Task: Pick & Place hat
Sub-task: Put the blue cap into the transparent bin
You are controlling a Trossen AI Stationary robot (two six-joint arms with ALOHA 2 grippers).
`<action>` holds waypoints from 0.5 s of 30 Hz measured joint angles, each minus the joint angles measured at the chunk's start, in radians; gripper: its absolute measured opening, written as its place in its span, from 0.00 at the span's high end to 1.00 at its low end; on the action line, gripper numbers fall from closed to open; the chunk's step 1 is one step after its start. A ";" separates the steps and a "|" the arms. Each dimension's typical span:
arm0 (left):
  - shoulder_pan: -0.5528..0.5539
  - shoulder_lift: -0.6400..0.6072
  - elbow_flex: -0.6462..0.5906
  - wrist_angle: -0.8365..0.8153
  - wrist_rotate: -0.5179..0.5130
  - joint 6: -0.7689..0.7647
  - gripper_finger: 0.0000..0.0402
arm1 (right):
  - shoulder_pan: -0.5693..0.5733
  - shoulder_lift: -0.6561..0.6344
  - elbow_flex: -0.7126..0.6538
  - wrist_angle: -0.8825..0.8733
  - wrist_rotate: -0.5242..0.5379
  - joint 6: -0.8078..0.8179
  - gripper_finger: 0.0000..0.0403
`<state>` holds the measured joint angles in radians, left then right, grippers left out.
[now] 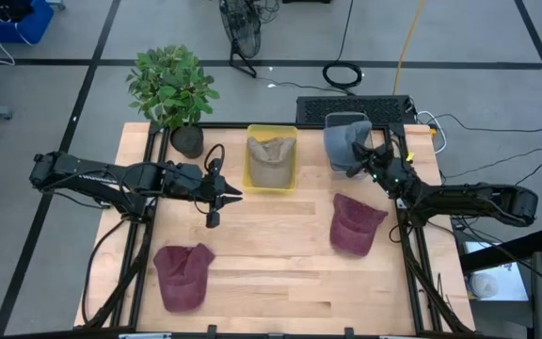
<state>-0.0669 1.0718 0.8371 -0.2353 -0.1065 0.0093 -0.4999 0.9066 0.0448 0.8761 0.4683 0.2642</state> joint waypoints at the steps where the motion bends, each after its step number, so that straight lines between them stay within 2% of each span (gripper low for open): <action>1: 0.000 0.000 0.000 0.001 0.000 0.000 0.84 | 0.000 0.000 0.000 0.010 -0.006 0.002 1.00; 8: 0.000 0.000 0.000 0.021 0.000 0.016 0.84 | -0.002 -0.001 -0.001 0.182 -0.046 0.005 1.00; 12: 0.000 0.000 0.000 0.023 0.000 0.020 0.84 | -0.010 0.000 -0.001 0.077 -0.049 0.023 1.00; 15: 0.000 0.000 0.000 0.023 0.000 0.022 0.84 | -0.022 0.001 -0.001 -0.037 -0.011 0.024 1.00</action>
<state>-0.0669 1.0718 0.8371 -0.2124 -0.1066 0.0312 -0.5218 0.9078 0.0437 0.8389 0.4569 0.2878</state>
